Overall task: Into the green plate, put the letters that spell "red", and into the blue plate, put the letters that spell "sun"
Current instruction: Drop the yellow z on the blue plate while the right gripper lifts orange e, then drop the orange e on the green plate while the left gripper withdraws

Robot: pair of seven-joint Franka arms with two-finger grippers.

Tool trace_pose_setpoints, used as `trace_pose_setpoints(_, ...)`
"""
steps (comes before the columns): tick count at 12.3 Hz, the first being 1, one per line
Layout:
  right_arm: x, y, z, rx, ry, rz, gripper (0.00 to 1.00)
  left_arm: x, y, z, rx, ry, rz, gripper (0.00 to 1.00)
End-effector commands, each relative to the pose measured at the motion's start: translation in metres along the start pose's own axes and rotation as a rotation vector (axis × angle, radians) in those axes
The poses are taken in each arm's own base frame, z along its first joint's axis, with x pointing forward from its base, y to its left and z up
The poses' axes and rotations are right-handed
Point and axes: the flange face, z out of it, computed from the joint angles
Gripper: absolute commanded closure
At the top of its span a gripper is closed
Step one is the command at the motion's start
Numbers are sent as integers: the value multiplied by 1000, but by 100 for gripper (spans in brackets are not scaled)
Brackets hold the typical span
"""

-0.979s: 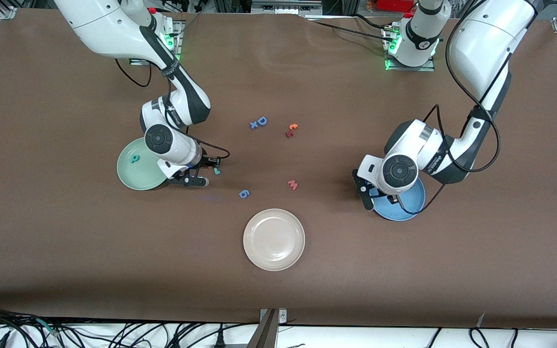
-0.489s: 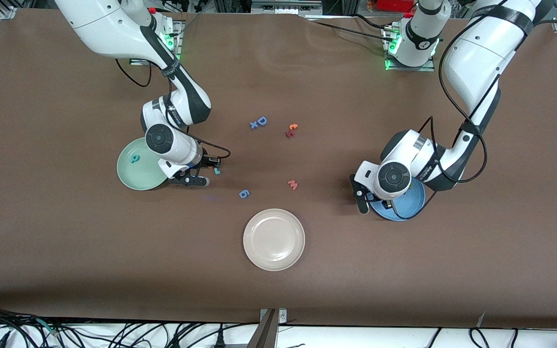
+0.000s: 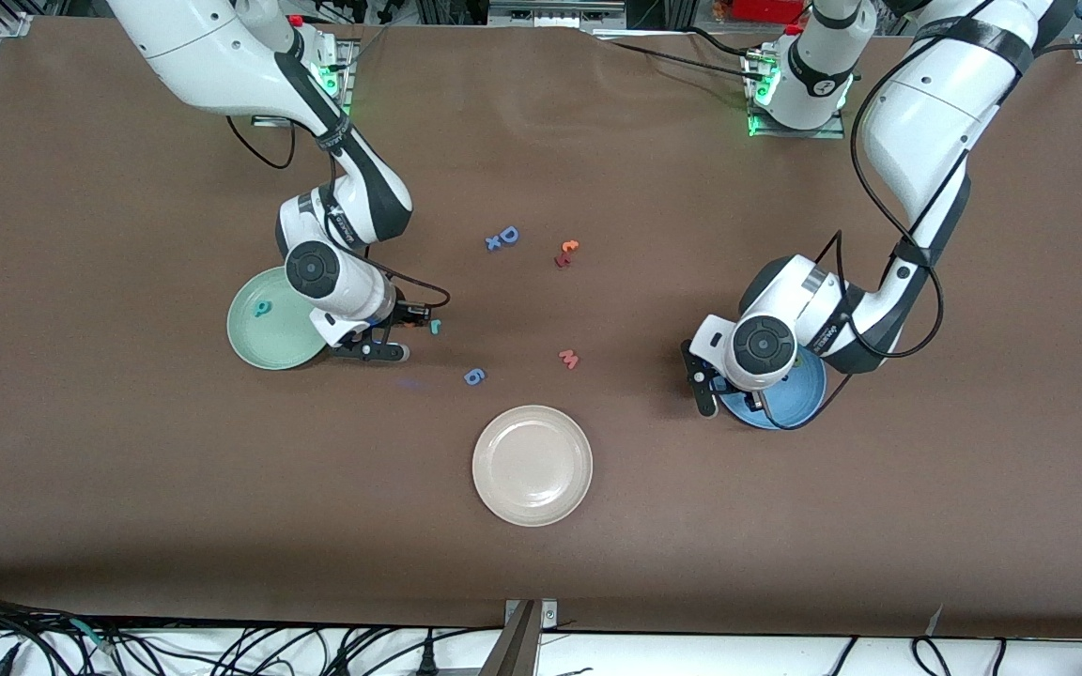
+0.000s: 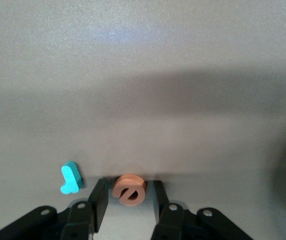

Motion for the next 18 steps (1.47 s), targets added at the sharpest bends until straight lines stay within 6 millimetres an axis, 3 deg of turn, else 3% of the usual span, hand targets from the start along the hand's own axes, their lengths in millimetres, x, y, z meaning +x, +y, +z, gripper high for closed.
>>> trace_pose_setpoints(1, 0, 1, 13, 2, 10, -4, 65, -19, -4, -35, 18, -13, 29, 0)
trace_pose_setpoints(4, 1, 2, 11, 1, 9, -1, 81, -47, 5, -99, -27, 0, -48, 0)
trace_pose_setpoints(6, 2, 2, 6, 3, 16, -4, 82, -74, 9, -147, -42, 29, -115, 0)
trace_pose_setpoints(8, 4, 10, -20, -15, 2, -5, 82, -100, 8, -202, -61, 36, -170, 0)
trace_pose_setpoints(10, 17, 33, -62, -66, -47, 9, 82, -124, 6, -262, -87, 57, -223, 0)
trace_pose_setpoints(13, 26, 84, -99, -119, -126, 24, 82, -146, 13, -313, -64, 78, -283, 0)
trace_pose_setpoints(14, 28, 101, -97, -129, -143, 17, 82, -153, 27, -341, -12, 84, -314, 0)
trace_pose_setpoints(15, 32, 122, -90, -136, -159, 2, 82, -150, 39, -354, 17, 77, -349, 0)
trace_pose_setpoints(18, 32, 175, -72, -149, -207, -44, 81, -184, 22, -372, 127, 208, -476, 0)
